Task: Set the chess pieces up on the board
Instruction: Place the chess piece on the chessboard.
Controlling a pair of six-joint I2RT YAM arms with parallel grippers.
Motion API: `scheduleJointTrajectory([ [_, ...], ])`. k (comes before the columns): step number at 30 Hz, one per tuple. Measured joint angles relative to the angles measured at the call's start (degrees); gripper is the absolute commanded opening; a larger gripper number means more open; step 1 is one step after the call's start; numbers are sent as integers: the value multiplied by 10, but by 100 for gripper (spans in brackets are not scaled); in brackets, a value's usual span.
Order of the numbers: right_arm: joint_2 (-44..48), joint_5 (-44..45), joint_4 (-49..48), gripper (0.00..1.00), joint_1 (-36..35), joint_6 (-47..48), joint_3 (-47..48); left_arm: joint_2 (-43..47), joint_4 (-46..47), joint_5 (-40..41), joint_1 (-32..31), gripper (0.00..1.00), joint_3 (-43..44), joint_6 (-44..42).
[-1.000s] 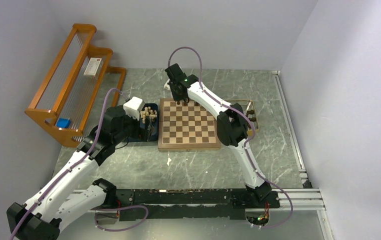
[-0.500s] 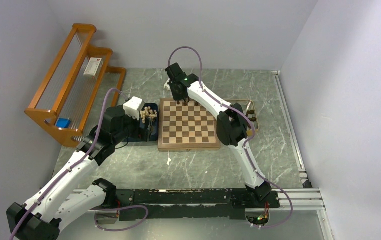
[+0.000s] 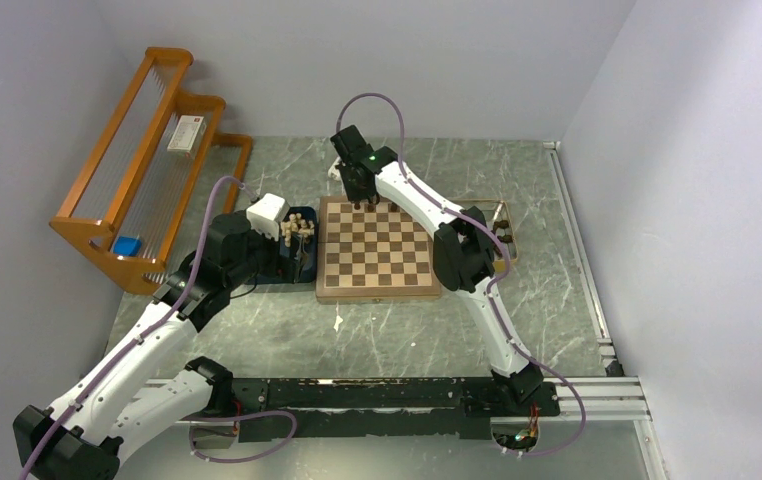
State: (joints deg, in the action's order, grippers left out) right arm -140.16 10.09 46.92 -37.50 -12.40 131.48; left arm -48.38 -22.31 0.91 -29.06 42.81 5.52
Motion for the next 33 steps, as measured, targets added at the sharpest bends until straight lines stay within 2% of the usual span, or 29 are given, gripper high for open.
scheduleJointTrajectory([
  [6,-2,-7,3,12,3,-3,4,0,0,0,0,98,0,0],
  [16,-7,-17,13,27,4,-9,9,0,0,0,0,98,0,0],
  [33,-24,-15,10,29,5,-9,9,0,0,0,0,98,0,-2],
])
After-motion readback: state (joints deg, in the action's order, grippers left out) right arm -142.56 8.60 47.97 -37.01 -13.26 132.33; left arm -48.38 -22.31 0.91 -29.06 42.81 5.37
